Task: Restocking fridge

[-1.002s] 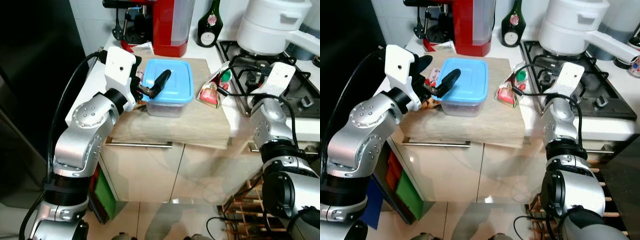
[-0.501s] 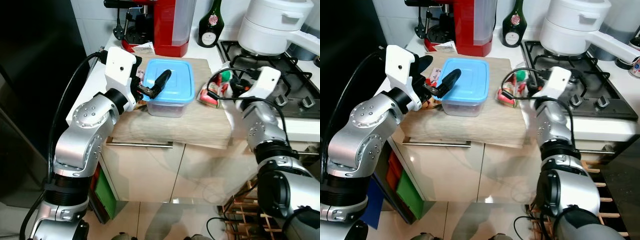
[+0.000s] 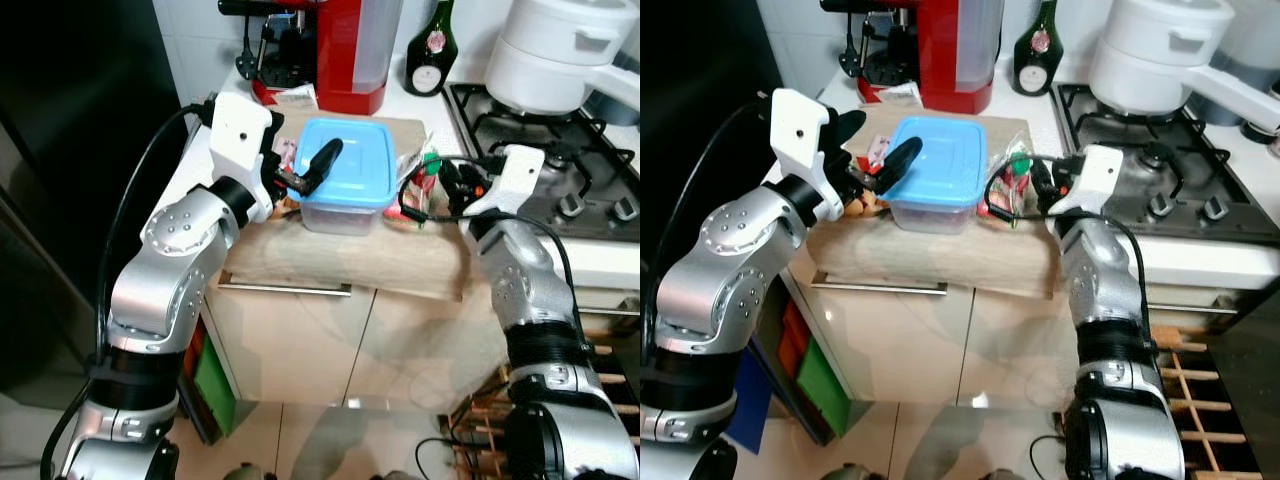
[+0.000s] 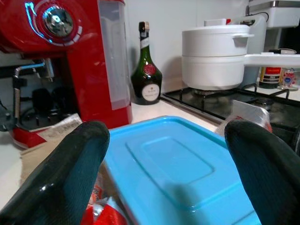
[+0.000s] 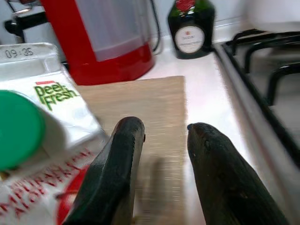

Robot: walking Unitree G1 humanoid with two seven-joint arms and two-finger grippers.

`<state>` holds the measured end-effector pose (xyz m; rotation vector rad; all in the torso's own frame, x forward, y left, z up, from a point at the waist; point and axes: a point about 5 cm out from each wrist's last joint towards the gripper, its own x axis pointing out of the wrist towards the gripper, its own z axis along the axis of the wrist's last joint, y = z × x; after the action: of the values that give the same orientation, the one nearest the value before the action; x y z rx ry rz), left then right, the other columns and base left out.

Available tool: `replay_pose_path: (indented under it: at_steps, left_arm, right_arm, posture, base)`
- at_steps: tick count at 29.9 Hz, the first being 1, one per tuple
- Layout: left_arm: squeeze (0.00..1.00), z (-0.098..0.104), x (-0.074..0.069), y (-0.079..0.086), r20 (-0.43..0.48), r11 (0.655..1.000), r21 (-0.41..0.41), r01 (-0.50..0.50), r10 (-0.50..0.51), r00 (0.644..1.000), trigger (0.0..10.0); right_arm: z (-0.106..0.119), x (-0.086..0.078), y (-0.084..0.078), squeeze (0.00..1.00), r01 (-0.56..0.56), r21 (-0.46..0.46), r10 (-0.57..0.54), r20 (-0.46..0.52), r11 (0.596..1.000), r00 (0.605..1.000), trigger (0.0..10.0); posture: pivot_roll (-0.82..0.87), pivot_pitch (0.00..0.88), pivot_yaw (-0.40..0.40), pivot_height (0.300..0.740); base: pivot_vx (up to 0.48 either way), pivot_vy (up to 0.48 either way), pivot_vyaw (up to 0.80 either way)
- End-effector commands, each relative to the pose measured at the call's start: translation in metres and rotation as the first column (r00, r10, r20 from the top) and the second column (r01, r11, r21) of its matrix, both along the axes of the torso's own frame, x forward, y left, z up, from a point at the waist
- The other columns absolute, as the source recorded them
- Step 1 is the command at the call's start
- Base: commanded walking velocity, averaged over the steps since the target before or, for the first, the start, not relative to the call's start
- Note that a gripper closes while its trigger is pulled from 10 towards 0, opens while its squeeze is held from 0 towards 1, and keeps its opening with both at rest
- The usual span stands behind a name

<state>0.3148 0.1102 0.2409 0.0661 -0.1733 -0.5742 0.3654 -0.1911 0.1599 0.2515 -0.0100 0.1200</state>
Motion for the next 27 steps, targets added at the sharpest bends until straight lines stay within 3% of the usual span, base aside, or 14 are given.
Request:
replay_pose_path:
  at_steps: [1,2,3,4,9,12,13,14,15,16,17,23,27]
  left_arm:
    - [0.00,0.006,0.001,-0.002,0.027,1.000,-0.004,0.010,-0.009,1.000,10.0]
    - [0.00,0.006,0.001,-0.002,0.027,1.000,-0.004,0.010,-0.009,1.000,10.0]
    - [0.00,0.007,0.001,-0.004,0.040,1.000,-0.008,0.015,-0.015,0.999,10.0]
    - [0.00,0.011,0.001,-0.007,0.065,0.999,-0.024,0.026,-0.025,0.998,10.0]
    - [0.00,0.015,0.001,-0.011,0.084,0.997,-0.060,0.044,-0.039,0.996,10.0]
    - [0.00,0.008,0.005,-0.018,0.063,0.997,-0.061,0.055,-0.051,0.997,10.0]
    - [0.00,0.008,0.005,-0.018,0.063,0.997,-0.061,0.055,-0.051,0.997,10.0]
    - [1.00,0.004,0.009,-0.024,0.052,0.996,-0.067,0.065,-0.061,0.997,10.0]
    - [1.00,0.001,0.014,-0.035,0.034,0.993,-0.081,0.088,-0.086,0.996,10.0]
    - [1.00,0.001,0.014,-0.035,0.034,0.993,-0.081,0.088,-0.086,0.996,10.0]
    - [1.00,0.002,0.018,-0.045,0.025,0.991,-0.081,0.110,-0.109,0.994,10.0]
    - [1.00,0.015,0.029,-0.055,0.059,0.994,-0.061,0.086,-0.082,0.995,10.0]
    - [1.00,0.039,0.036,-0.065,0.130,0.993,-0.087,0.077,-0.065,0.989,10.0]
  right_arm:
    - [0.008,0.000,-0.012,0.00,0.081,-0.049,-0.079,0.039,0.996,0.996,10.0]
    - [0.008,0.000,-0.012,0.00,0.081,-0.049,-0.079,0.039,0.996,0.996,10.0]
    - [0.018,0.000,-0.023,0.00,0.194,-0.095,-0.184,0.099,0.976,0.978,10.0]
    - [0.038,-0.003,-0.034,0.00,0.321,-0.129,-0.290,0.218,0.938,0.932,10.0]
    - [0.057,-0.010,-0.031,0.00,0.379,-0.155,-0.312,0.338,0.912,0.888,10.0]
    - [0.066,-0.023,-0.028,0.00,0.455,-0.201,-0.337,0.435,0.867,0.835,10.0]
    - [0.066,-0.023,-0.028,0.00,0.455,-0.201,-0.337,0.435,0.867,0.835,10.0]
    - [0.063,-0.029,-0.029,0.00,0.520,-0.249,-0.378,0.449,0.817,0.810,10.0]
    - [0.055,-0.038,-0.029,0.00,0.582,-0.287,-0.430,0.449,0.761,0.783,10.0]
    - [0.055,-0.038,-0.029,0.00,0.582,-0.287,-0.430,0.449,0.761,0.783,10.0]
    - [0.045,-0.050,-0.025,0.00,0.595,-0.319,-0.438,0.443,0.738,0.782,10.0]
    - [0.027,-0.068,-0.019,0.00,0.604,-0.326,-0.469,0.407,0.727,0.784,10.0]
    - [0.036,-0.071,-0.017,0.00,0.627,-0.318,-0.476,0.438,0.711,0.763,10.0]
  posture:
    - [-0.02,0.000,0.008,0.740]
    - [-0.02,0.000,0.008,0.740]
    - [-0.03,0.000,0.010,0.740]
    - [-0.03,0.000,0.011,0.740]
    - [-0.03,0.000,0.012,0.740]
    - [-0.04,0.000,0.012,0.740]
    - [-0.04,0.000,0.012,0.740]
    - [-0.04,0.000,0.012,0.740]
    - [-0.06,0.000,0.018,0.740]
    - [-0.06,0.000,0.018,0.740]
    - [-0.07,0.000,0.026,0.740]
    - [-0.12,0.000,0.073,0.740]
    - [-0.14,0.000,0.078,0.740]
  base:
    - [0.000,0.000,0.00]
    - [0.000,0.000,0.00]
    - [0.000,0.000,0.00]
    - [0.000,0.000,0.00]
    - [0.000,0.000,0.00]
    - [0.000,0.000,0.00]
    - [0.000,0.000,0.00]
    - [0.000,0.000,0.00]
    - [0.000,0.000,0.00]
    - [0.000,0.000,0.00]
    - [0.000,0.000,0.00]
    - [0.000,0.000,0.00]
    - [0.000,0.000,0.00]
